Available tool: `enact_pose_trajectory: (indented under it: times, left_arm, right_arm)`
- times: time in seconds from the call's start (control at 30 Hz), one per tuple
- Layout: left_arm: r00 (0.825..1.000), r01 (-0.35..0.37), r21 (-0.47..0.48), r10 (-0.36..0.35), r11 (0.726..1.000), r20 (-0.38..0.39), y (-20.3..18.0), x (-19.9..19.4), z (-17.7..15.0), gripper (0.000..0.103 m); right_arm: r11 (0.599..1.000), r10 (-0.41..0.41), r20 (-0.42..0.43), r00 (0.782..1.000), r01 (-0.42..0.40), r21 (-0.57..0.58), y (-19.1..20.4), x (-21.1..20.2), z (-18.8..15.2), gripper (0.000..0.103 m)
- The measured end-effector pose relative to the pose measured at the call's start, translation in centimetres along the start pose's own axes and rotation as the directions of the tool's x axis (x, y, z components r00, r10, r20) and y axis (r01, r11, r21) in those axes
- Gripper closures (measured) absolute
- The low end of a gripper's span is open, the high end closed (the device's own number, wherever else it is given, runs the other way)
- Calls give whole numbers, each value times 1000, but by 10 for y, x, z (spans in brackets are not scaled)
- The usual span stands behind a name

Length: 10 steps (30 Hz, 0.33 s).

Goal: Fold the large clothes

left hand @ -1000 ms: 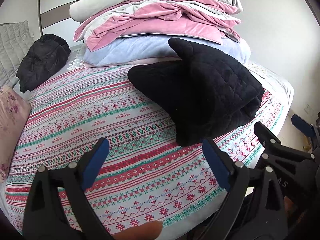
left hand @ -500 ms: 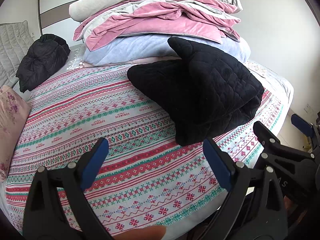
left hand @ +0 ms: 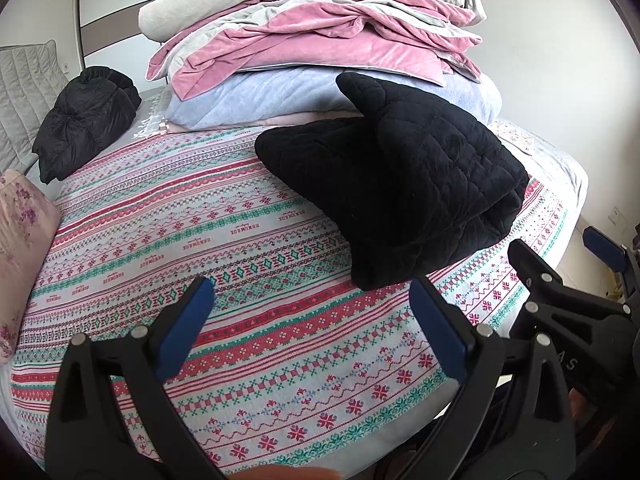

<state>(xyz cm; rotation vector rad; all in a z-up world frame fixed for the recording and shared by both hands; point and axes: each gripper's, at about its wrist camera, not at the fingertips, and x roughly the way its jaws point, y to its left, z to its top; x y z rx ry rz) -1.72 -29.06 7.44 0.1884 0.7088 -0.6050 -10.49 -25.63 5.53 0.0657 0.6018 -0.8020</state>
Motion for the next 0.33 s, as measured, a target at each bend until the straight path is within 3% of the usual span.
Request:
enact_pose_trajectory:
  times: [0.33]
  left_arm:
    - [1000, 6, 2, -6, 1000, -3, -2, 0, 0, 5]
  right_arm:
    - [1000, -1, -1, 1000, 1, 1, 0, 0, 0, 4]
